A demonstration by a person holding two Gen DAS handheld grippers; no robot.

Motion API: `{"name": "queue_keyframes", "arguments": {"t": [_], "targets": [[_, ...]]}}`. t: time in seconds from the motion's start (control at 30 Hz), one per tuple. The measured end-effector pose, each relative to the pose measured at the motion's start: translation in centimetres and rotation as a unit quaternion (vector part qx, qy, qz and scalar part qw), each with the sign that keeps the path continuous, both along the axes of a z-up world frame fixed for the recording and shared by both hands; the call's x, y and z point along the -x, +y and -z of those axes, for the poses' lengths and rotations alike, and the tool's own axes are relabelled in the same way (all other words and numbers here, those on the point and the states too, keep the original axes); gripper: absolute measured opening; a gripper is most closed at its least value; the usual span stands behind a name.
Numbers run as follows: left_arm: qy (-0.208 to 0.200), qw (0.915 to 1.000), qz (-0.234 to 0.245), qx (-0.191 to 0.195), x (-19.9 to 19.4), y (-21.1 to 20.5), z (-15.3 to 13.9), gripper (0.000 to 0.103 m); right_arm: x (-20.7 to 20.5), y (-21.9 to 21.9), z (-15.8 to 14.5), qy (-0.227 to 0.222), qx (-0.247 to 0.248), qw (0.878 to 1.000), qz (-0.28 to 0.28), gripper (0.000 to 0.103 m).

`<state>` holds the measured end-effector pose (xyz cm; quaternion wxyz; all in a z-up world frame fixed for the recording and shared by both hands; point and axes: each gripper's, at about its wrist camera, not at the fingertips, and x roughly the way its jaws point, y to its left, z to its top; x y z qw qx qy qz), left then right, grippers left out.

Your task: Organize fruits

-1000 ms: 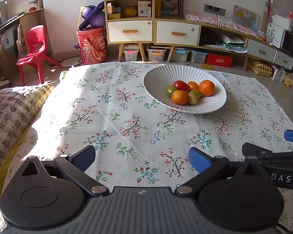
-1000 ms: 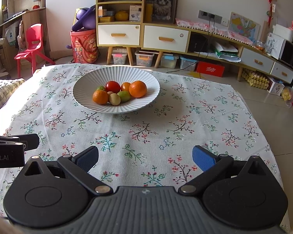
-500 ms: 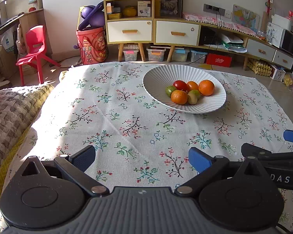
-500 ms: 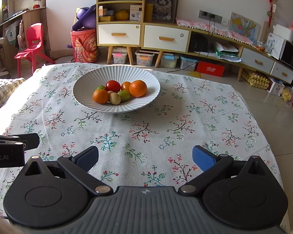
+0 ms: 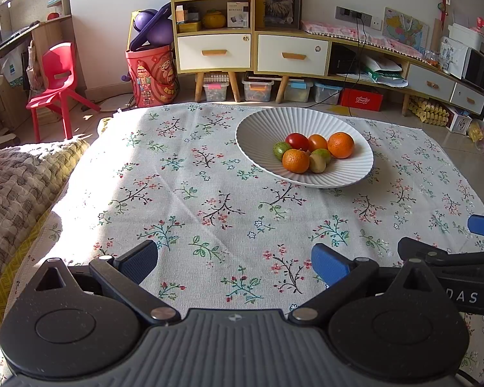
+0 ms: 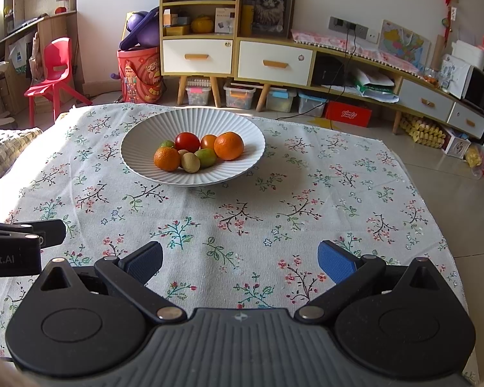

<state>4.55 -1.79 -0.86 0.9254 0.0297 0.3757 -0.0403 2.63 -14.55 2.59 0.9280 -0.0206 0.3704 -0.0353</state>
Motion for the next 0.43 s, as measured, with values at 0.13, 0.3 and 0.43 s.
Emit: {"name": "queue_keyframes", "arguments": {"t": [0.13, 0.3, 0.43], "targets": [[0.000, 1.0000, 0.000, 0.000, 0.01, -0.02, -0.01, 0.092, 0.03, 0.00, 0.07, 0.000, 0.000, 1.000, 0.000, 0.102], [0.000, 1.0000, 0.001, 0.000, 0.03, -0.03, -0.04, 0.092, 0.01, 0.02, 0.06, 0.000, 0.000, 1.000, 0.000, 0.102], [-0.002, 1.0000, 0.003, -0.002, 0.01, -0.11, -0.09, 0.092, 0.00, 0.03, 0.18, 0.001, 0.000, 1.000, 0.000, 0.102]]}}
